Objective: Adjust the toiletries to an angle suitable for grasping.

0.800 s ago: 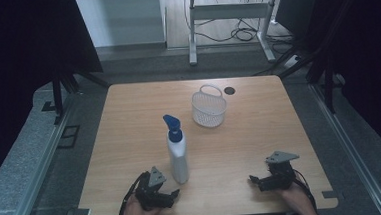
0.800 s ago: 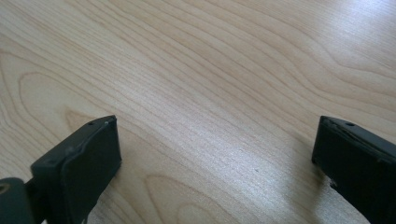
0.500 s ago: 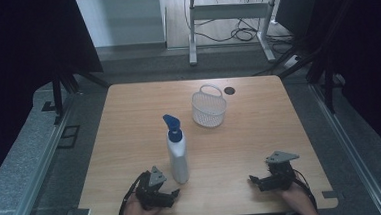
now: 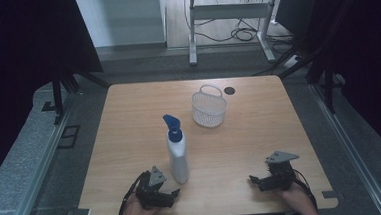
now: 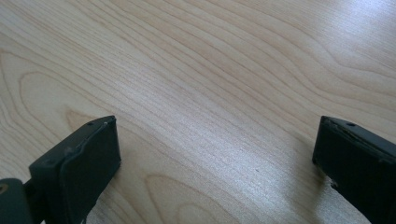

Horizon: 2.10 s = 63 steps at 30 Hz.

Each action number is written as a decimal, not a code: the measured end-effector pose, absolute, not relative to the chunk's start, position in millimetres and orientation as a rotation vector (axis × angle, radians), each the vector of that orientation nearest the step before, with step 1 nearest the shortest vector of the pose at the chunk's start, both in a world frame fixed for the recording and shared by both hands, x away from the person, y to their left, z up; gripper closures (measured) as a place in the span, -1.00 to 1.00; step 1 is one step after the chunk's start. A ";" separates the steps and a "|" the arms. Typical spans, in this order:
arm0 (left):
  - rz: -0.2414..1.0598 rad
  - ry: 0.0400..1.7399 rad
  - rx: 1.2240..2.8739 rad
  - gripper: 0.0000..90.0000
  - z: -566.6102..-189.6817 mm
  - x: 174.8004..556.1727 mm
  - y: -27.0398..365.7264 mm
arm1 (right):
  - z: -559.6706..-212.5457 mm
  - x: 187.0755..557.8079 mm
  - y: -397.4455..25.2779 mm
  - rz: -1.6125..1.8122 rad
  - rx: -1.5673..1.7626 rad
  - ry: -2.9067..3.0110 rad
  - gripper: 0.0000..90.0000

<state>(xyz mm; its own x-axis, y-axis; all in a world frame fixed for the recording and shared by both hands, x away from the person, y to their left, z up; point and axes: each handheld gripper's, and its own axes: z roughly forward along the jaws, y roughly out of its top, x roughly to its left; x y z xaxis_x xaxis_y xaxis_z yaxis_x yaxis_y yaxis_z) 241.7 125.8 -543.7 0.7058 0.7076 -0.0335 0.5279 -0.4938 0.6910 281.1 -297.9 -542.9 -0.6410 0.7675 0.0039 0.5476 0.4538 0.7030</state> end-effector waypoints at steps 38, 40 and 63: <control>0.366 1.043 2.193 0.44 -521.1 247.7 138.0 | -542.9 281.1 -297.6 0.984 1.118 2.399 -1.00; 0.363 1.049 2.180 0.53 -520.0 250.3 139.7 | -542.9 281.1 -297.6 0.984 1.118 2.399 -1.00; 0.324 1.075 2.133 0.98 -529.0 282.5 137.2 | -543.0 281.4 -297.4 0.982 1.116 2.401 -1.00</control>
